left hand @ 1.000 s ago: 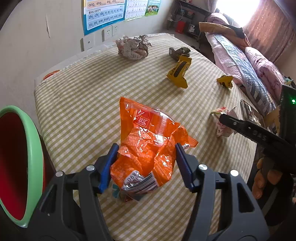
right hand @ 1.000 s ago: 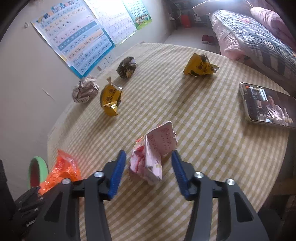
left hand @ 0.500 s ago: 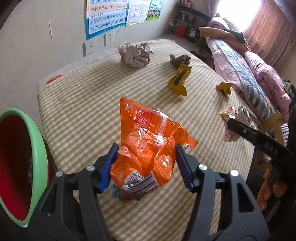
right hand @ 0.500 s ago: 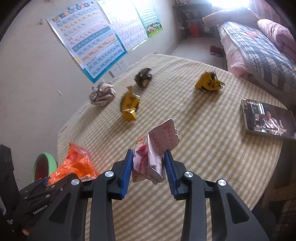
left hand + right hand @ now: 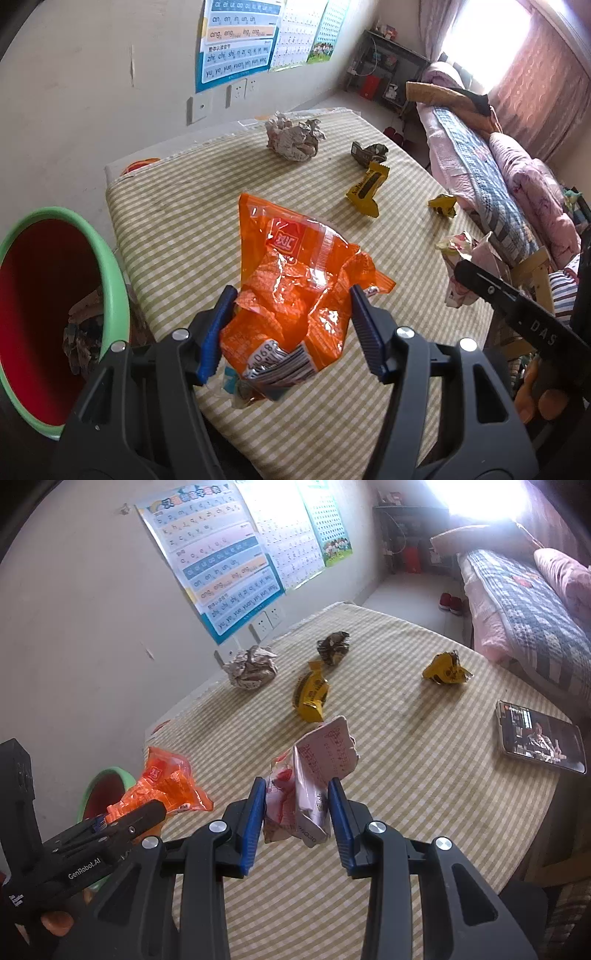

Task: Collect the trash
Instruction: 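Carry the orange bag with the left tool to the bin while the right tool carries the pink wrapper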

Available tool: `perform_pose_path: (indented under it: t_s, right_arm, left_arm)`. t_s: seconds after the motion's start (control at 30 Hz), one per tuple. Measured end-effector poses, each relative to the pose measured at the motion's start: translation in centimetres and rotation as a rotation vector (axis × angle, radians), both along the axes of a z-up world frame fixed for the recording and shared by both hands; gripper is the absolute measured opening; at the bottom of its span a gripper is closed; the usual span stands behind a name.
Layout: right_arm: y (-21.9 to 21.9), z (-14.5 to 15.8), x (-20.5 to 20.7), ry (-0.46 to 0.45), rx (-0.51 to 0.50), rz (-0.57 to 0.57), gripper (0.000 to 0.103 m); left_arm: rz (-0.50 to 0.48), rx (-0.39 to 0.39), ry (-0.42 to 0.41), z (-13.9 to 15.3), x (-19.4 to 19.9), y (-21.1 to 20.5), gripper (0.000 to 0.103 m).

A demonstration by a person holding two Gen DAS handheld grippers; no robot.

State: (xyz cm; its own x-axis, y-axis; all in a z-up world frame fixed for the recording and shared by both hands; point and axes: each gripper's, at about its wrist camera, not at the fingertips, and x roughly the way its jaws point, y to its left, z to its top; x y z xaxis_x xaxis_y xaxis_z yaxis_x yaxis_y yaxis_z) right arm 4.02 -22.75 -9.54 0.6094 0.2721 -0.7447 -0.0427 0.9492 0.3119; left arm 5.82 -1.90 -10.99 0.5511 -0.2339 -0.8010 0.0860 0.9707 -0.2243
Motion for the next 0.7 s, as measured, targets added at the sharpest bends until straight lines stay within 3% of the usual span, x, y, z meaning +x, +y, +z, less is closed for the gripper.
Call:
perform_pose_path:
  t_s: [0.7]
  right_arm:
    - [7.4,1.4,-2.9,-0.017,-0.07,0.19,0.034]
  left_arm:
    - [0.095,-0.066,-0.055,1.5,-2.5,4.7,0.059]
